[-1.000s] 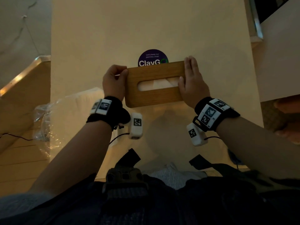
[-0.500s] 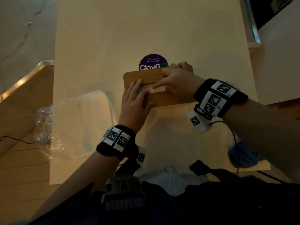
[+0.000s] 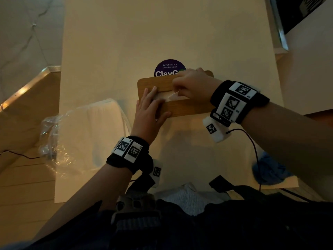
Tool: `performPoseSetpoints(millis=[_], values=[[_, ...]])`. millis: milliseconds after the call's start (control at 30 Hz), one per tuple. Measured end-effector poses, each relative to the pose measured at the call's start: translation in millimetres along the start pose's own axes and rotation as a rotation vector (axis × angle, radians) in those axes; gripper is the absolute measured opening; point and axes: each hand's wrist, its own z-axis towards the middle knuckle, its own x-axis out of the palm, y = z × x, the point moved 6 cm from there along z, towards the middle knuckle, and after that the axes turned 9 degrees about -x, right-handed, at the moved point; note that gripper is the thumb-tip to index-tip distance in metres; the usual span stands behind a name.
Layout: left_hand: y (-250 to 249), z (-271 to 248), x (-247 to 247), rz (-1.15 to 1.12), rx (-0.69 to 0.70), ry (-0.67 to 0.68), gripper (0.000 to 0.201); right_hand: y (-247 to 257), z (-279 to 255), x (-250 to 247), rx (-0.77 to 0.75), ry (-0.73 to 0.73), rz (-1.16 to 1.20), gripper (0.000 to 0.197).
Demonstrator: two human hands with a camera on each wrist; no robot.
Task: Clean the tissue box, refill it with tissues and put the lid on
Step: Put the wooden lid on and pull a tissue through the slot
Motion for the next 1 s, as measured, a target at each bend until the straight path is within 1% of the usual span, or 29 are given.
performPoseSetpoints(millis=[167, 233, 467, 633, 700, 767, 833, 867, 933, 967, 1000], values=[[4, 2, -1, -0.063, -0.030, -0.005, 0.055, -2, -19, -14, 0.012, -0.306, 0.278, 0.010], [4, 2, -1, -0.074, -0.032, -0.013, 0.054, -3, -25, -19, 0.015, -0.375, 0.370, 0.009], [3, 1, -2, -0.079, -0.035, -0.018, 0.057, -10, -38, -37, 0.024, -0.425, 0.455, 0.011], [3, 1, -2, -0.087, -0.031, -0.010, 0.056, -4, -39, -33, -0.004, -0.448, 0.545, 0.013], [2, 0, -5, -0.108, -0.033, -0.019, 0.053, -12, -45, -28, 0.055, -0.483, 0.590, 0.021], [5, -2, -11, -0.152, -0.038, -0.074, 0.051, -26, -60, -22, 0.153, -0.593, 0.605, 0.028], [16, -4, -19, -0.191, -0.086, -0.152, 0.053, -42, -79, -10, 0.282, -0.711, 0.556, 0.034], [23, -5, -21, -0.218, -0.139, -0.165, 0.055, -50, -87, 1, 0.367, -0.709, 0.557, 0.040], [36, -6, -20, -0.319, -0.280, -0.119, 0.059, -60, -97, 33, 0.537, -0.574, 0.686, 0.054], [39, -5, -18, -0.373, -0.336, -0.082, 0.059, -59, -99, 49, 0.575, -0.503, 0.791, 0.057], [40, -5, -16, -0.399, -0.365, -0.062, 0.059, -56, -100, 61, 0.573, -0.471, 0.892, 0.055]])
